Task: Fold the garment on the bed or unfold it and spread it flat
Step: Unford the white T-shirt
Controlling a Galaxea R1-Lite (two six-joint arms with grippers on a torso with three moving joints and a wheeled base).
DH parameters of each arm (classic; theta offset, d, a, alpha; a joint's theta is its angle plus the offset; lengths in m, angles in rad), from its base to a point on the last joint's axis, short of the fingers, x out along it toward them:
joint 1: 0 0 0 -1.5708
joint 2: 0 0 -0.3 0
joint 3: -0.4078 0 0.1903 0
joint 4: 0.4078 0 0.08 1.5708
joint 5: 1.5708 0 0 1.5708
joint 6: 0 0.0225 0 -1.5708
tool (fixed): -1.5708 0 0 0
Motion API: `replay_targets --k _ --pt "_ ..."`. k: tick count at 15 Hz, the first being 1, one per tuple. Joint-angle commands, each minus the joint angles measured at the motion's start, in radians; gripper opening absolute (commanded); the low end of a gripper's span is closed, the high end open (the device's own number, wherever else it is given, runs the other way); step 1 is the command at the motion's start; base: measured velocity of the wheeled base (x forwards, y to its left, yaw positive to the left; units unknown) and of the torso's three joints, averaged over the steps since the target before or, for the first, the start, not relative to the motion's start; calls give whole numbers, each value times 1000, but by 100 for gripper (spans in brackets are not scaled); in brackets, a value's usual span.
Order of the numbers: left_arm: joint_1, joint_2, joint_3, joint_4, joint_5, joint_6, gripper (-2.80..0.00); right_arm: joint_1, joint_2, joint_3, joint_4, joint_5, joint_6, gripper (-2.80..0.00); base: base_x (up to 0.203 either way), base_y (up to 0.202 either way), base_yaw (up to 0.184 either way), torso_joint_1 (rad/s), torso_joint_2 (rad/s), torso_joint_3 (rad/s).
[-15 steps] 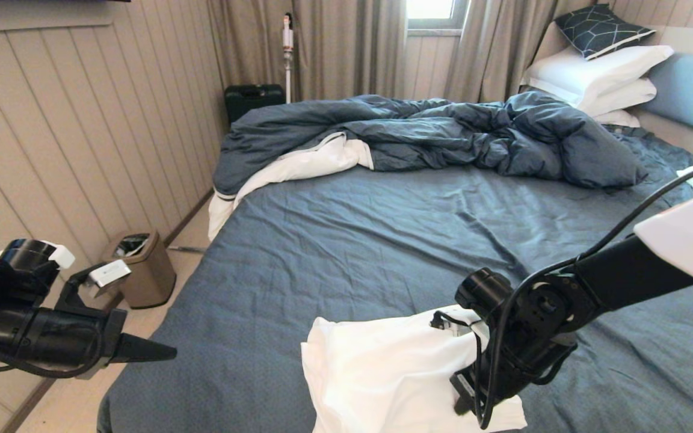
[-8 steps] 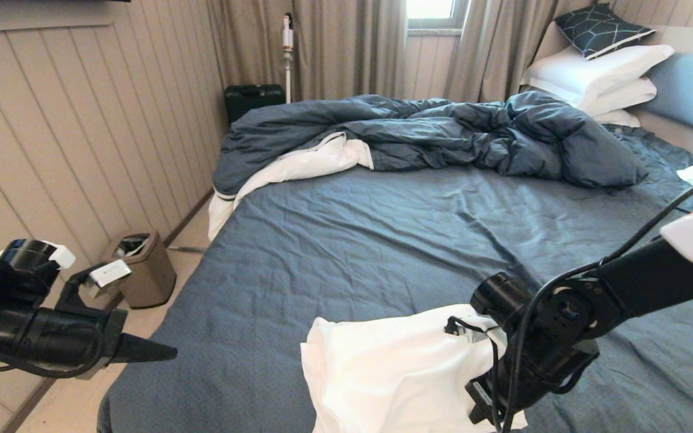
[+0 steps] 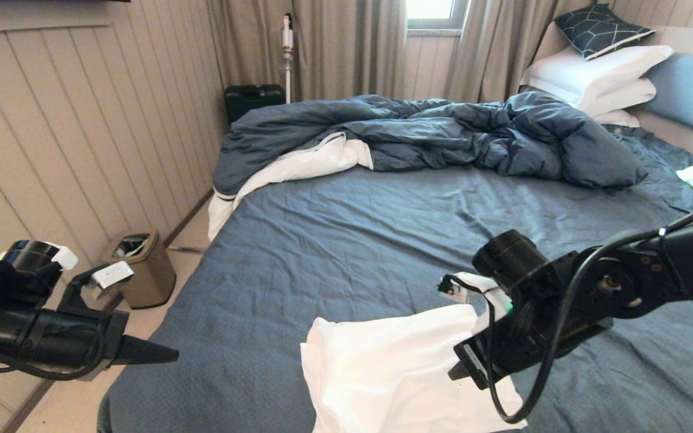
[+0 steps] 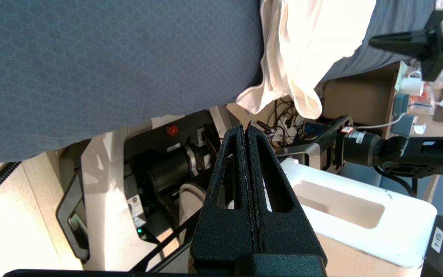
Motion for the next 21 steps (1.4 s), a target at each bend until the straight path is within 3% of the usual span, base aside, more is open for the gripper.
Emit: replay_targets --k 1,4,8,15,21 --pt "-1 -3 2 1 -5 2 -280 57 103 -113 2 0 22 -280 0 0 0 0 0 0" --pt "-1 -2 2 1 -5 2 -280 122 225 -269 38 -7 59 -280 0 0 0 0 0 0" --pt "-1 0 2 1 -4 2 -280 126 274 -286 54 -10 55 -280 0 0 0 0 0 0" --pt "-4 3 2 1 -3 2 -280 126 209 -90 43 -9 45 -280 0 0 0 0 0 0" --pt "-8 3 3 3 -5 2 -280 140 179 35 -50 -9 43 -280 0 0 0 0 0 0"
